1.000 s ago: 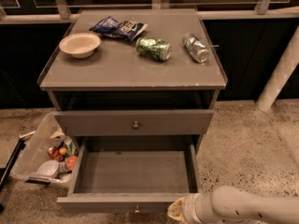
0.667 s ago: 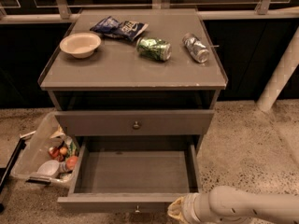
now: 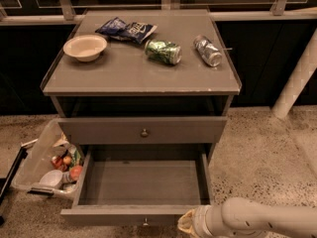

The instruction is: Close middle drawer

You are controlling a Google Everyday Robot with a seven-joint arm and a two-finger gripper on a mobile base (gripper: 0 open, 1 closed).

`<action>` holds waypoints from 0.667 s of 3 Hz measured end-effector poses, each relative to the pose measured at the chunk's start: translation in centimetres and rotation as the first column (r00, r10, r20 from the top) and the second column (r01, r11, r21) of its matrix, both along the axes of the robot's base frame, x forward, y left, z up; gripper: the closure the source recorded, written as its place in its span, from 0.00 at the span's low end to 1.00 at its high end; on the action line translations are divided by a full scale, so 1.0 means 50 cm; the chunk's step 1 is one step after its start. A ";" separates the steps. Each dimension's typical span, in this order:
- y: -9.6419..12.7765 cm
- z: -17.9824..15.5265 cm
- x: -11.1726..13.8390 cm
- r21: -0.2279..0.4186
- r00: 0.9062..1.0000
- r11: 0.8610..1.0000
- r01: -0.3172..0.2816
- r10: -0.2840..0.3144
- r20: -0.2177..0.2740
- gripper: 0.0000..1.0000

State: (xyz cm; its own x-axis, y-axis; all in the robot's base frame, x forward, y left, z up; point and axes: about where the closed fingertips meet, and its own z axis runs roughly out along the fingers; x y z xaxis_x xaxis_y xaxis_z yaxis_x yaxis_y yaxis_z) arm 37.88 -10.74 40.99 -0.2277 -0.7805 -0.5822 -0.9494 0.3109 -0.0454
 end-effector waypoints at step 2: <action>0.000 0.000 0.000 0.000 1.000 1.000 0.000 0.000 0.001 0.11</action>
Offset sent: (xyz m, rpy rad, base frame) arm 0.0000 0.0000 0.0000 0.0000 0.0000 0.0000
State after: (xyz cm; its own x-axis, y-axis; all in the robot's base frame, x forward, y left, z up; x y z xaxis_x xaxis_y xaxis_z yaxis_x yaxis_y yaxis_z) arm 37.89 -10.74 40.99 -0.2273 -0.7806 -0.5823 -0.9494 0.3107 -0.0460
